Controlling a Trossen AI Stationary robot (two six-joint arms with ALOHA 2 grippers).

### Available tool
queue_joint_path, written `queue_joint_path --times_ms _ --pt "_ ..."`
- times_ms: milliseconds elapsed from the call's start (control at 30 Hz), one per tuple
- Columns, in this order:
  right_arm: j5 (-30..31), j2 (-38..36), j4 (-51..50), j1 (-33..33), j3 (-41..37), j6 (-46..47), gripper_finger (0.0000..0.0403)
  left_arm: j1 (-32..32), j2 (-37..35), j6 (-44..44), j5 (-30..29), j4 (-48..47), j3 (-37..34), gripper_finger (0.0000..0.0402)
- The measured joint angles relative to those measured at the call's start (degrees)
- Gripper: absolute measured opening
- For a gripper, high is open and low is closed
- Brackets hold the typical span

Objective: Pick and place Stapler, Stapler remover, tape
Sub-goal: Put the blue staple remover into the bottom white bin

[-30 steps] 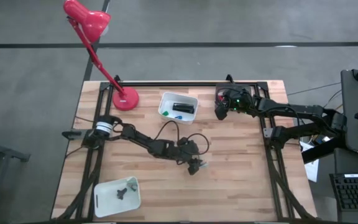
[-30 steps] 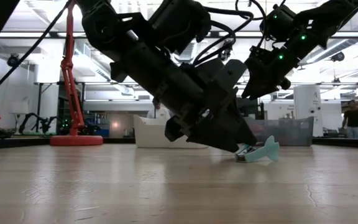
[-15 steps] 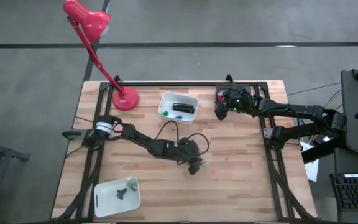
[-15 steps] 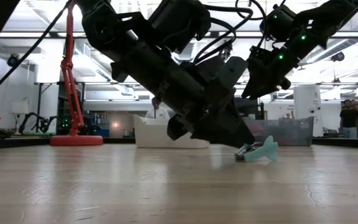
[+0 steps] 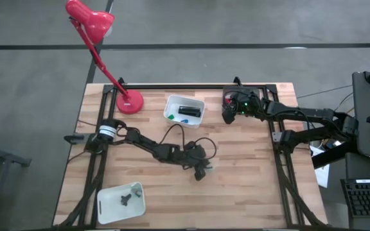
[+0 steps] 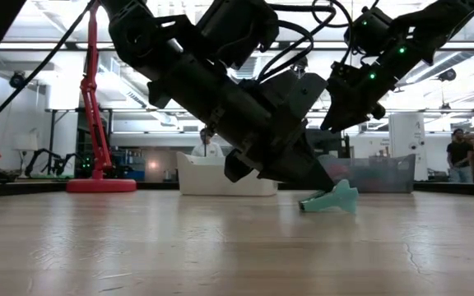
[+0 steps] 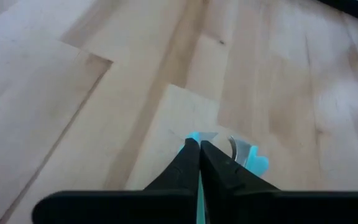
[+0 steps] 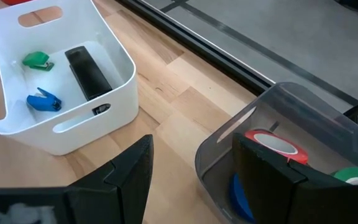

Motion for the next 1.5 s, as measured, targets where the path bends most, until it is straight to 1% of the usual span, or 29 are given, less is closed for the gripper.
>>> queue_joint_path --times_ms 167,367,533,667,800,967,1133,1367,1500 --pt "0.0 0.0 0.0 0.0 -0.1 -0.06 0.021 -0.01 -2.45 2.99 6.57 -5.19 0.0 0.0005" --pt "0.07 0.0 -0.02 0.02 -0.33 -0.2 0.021 -1.54 -9.04 8.87 6.91 -17.48 -0.02 0.0003" --pt "0.05 0.0 -0.02 0.02 -0.35 -0.18 0.021 -4.87 -15.92 12.91 6.95 -30.02 -0.01 0.0004" --pt "0.07 0.0 0.02 0.0 -0.37 -0.13 0.021 -8.75 -22.52 12.17 6.52 -40.45 -0.02 0.0004" --pt "0.07 0.0 0.01 0.0 -0.46 -0.09 0.021 -12.98 -28.75 6.4 5.95 -46.32 -0.91 0.0006" --pt "0.09 0.0 0.33 0.0 -0.46 -0.02 0.021 -19.33 -35.59 -3.5 5.56 -47.78 -4.71 0.0004" --pt "0.11 -0.02 2.2 0.0 -0.46 -0.17 0.021 -26.89 -41.43 -16.49 3.89 -47.99 -9.3 0.0007" --pt "0.09 0.0 3.02 0.0 -0.46 -0.27 0.021 -39.52 -47.79 -38.62 -2.36 -49.88 -16.08 0.0004" --pt "0.11 -0.01 4.5 0.0 -0.46 -1.25 0.021 -46.69 -50.64 -50.36 -11.38 -51.01 -20.13 0.001"
